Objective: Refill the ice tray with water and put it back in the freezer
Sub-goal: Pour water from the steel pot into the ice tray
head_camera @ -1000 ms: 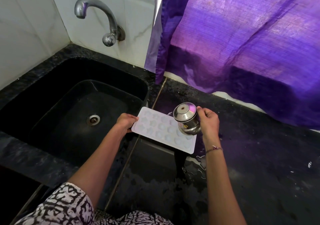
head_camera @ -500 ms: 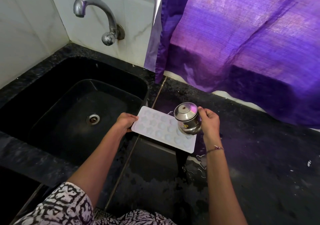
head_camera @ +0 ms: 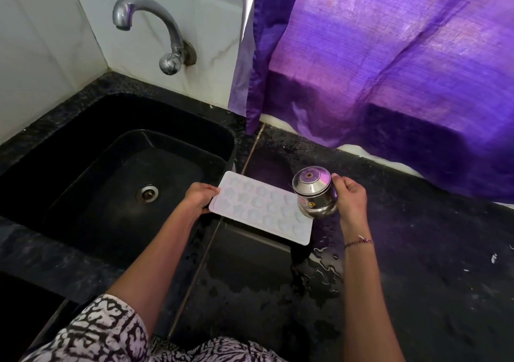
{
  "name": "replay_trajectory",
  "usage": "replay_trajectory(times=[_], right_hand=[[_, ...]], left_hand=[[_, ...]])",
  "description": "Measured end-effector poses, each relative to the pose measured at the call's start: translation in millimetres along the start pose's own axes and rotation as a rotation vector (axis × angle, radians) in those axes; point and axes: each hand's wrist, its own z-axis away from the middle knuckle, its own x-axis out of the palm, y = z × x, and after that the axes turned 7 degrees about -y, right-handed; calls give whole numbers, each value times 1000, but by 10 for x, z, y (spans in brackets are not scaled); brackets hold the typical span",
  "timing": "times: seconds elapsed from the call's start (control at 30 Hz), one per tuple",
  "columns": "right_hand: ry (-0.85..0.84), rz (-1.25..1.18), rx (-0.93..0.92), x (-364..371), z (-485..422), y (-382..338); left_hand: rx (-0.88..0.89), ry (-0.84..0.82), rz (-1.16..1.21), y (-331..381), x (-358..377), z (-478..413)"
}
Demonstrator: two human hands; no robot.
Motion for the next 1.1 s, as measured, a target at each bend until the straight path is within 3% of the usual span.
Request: replay_trajectory(times=[1.1], right_hand=[[3,211,-23,-11,11,8]], left_hand=[[12,-8,8,-43,-2,-69]])
